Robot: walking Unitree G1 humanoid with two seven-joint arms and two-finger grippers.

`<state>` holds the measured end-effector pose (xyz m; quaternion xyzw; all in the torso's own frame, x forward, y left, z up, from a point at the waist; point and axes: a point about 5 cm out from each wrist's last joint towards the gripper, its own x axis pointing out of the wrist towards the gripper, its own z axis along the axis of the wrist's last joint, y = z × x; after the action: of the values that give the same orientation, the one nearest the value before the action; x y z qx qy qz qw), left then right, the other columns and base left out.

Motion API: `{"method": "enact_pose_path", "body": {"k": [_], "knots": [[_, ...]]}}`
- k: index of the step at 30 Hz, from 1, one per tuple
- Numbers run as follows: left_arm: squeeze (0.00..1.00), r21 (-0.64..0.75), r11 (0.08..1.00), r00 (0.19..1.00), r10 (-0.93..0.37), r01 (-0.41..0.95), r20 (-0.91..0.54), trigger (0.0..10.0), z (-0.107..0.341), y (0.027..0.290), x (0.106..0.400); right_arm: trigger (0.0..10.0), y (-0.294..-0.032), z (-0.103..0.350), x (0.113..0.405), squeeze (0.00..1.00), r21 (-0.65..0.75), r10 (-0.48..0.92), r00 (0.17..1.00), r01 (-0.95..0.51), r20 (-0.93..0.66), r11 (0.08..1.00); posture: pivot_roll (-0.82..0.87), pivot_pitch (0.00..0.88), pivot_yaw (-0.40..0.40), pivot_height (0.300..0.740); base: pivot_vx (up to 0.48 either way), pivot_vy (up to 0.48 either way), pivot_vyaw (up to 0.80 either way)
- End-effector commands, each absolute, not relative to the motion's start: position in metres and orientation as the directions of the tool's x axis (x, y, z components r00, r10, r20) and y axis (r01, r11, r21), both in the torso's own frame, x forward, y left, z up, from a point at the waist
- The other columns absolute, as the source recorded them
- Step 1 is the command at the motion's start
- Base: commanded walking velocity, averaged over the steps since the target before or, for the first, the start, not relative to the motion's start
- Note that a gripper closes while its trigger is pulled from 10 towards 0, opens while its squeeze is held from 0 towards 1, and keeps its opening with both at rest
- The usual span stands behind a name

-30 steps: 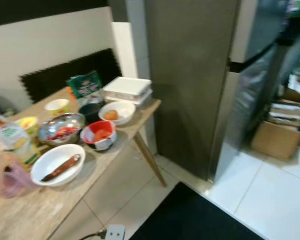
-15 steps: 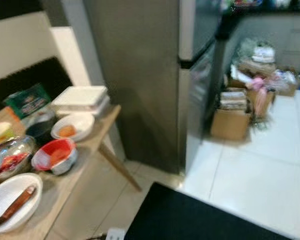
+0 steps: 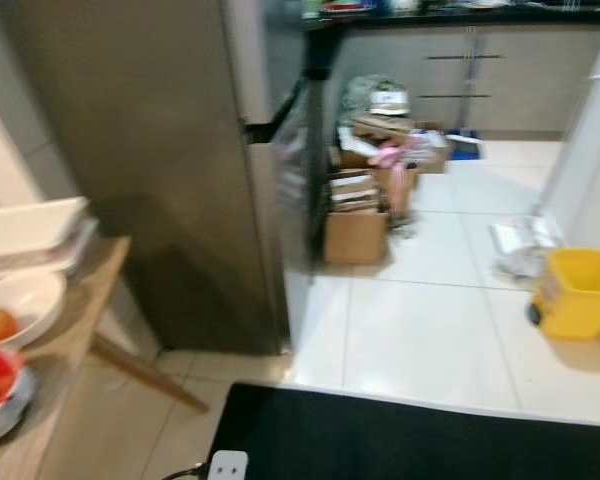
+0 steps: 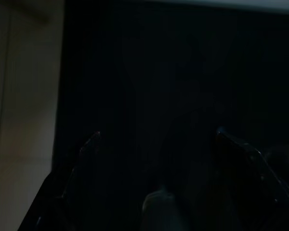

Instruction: Restocking fridge

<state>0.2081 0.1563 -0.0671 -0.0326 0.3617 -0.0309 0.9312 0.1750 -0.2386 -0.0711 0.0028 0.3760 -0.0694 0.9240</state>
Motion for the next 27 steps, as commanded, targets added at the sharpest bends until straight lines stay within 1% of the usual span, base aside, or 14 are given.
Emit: {"method": "enact_pose_path", "body": {"k": [1,2,8,10,20,22,27], "knots": [[0.00,-0.092,0.996,0.710,-0.054,-0.015,-0.702,10.0,-0.075,0.158,0.194,10.0,-0.237,-0.072,0.174,0.00,-0.045,-0.110,0.700,0.110,-0.705,0.993,-0.05,0.108,-0.035,0.740,0.000,0.000,-0.80],[0.00,-0.092,0.996,0.711,-0.052,-0.018,-0.701,10.0,-0.075,0.158,0.194,10.0,-0.236,-0.072,0.175,0.00,-0.040,-0.106,0.703,0.109,-0.703,0.993,-0.05,0.108,-0.035,0.740,0.000,0.000,-0.69],[0.00,-0.088,0.996,0.717,-0.040,-0.030,-0.696,10.0,-0.075,0.161,0.193,10.0,-0.232,-0.071,0.179,0.00,-0.023,-0.079,0.712,0.088,-0.698,0.996,-0.04,0.114,-0.041,0.740,0.000,0.000,0.00],[0.00,-0.083,0.996,0.716,-0.036,-0.031,-0.697,10.0,-0.075,0.163,0.192,10.0,-0.229,-0.071,0.181,0.00,-0.015,-0.068,0.716,0.080,-0.694,0.997,-0.04,0.115,-0.032,0.740,0.000,0.000,0.00],[0.00,-0.072,0.997,0.712,-0.038,-0.017,-0.702,10.0,-0.077,0.168,0.189,10.0,-0.220,-0.073,0.179,0.00,-0.005,-0.043,0.712,0.056,-0.701,0.998,-0.04,0.118,-0.020,0.740,0.000,0.000,0.00],[0.00,-0.058,0.998,0.713,-0.053,0.018,-0.699,10.0,-0.076,0.167,0.190,10.0,-0.218,-0.075,0.176,0.00,-0.003,-0.041,0.710,0.055,-0.703,0.998,-0.04,0.117,-0.007,0.740,0.000,0.000,0.00],[0.00,-0.043,0.998,0.711,-0.059,0.041,-0.700,10.0,-0.076,0.167,0.191,10.0,-0.218,-0.076,0.172,0.00,0.004,-0.053,0.712,0.078,-0.700,0.997,-0.04,0.113,0.017,0.740,0.000,0.000,0.00]]}}
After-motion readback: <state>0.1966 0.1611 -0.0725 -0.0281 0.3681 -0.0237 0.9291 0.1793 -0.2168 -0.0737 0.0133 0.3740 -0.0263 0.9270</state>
